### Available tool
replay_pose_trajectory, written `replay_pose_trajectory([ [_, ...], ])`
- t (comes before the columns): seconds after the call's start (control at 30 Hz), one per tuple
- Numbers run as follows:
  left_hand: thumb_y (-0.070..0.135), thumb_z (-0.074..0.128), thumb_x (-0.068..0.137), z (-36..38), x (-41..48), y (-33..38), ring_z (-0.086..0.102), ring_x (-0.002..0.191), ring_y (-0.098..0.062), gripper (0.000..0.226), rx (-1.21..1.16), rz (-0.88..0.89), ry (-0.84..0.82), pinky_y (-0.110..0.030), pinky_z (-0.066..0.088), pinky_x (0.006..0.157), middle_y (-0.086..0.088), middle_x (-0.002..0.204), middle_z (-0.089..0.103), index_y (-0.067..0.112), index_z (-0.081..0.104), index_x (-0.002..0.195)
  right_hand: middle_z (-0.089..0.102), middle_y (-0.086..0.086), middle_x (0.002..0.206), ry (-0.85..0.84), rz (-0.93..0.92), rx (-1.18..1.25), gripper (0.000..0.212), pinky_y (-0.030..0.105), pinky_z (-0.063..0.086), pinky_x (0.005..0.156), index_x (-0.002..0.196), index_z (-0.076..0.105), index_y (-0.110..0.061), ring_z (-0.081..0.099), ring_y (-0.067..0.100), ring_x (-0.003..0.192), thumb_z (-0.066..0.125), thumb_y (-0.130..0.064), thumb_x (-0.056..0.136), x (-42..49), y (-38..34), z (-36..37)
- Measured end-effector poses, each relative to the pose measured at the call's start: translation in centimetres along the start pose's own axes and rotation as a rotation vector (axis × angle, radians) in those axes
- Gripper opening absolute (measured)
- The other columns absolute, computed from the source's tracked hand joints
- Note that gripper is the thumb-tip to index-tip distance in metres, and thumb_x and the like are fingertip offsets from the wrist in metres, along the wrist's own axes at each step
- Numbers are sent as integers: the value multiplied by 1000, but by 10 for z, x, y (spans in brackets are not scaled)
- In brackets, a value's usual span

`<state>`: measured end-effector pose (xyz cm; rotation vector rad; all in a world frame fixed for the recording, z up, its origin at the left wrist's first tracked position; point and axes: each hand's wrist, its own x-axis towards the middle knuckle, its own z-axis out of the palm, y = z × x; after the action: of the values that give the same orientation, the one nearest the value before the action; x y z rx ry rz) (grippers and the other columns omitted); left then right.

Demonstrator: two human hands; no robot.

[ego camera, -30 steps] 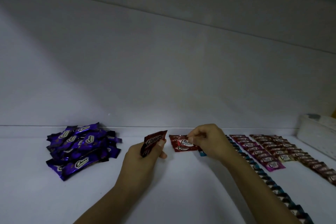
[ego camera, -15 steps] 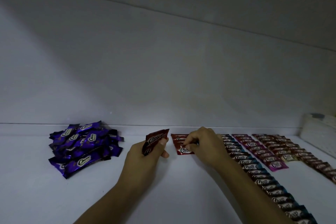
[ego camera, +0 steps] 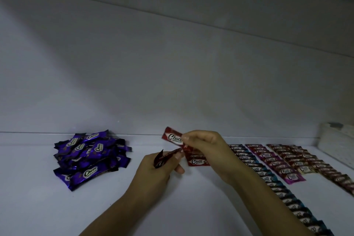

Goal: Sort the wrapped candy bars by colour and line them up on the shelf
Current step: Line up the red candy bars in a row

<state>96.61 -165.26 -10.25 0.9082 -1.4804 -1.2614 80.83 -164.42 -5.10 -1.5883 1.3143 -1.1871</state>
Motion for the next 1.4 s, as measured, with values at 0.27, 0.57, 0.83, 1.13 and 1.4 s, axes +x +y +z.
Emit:
replay_pose_trajectory([
  [0.27,69,51,55,0,-3,5,34,41,-9,66,36,-12,55,-14,33,45,-31,88,63,14,76,81,73,-1,89,110,106,-580,5,30,55,80,84,71,-23,68,11,82,71,-18,84,5,9,-40],
  [0.57,52,55,73,1,-1,3,37,39,-4,39,26,-42,65,-12,34,43,-22,83,67,19,74,79,66,-17,97,49,138,-963,10,34,28,101,89,74,-34,54,11,106,74,-36,79,7,27,-39],
  [0.83,43,48,89,4,-3,9,41,37,1,33,-21,-50,97,-8,33,39,6,62,68,22,72,95,60,-14,95,51,47,-1077,12,32,29,96,81,62,-32,53,13,105,73,-30,79,8,29,-34],
  [1.13,41,44,93,-2,-7,20,35,34,-2,42,-64,-101,2,-12,29,36,8,41,53,11,64,72,71,10,97,-180,-219,-102,15,41,52,88,98,73,-18,67,22,96,70,-18,83,-4,-7,6],
  [1.4,58,44,78,-2,-5,19,39,40,-7,51,-68,-89,-31,-16,29,38,-6,69,71,14,71,79,71,10,85,-191,-159,19,11,21,52,76,89,71,-7,68,14,82,66,2,83,-1,-3,3],
])
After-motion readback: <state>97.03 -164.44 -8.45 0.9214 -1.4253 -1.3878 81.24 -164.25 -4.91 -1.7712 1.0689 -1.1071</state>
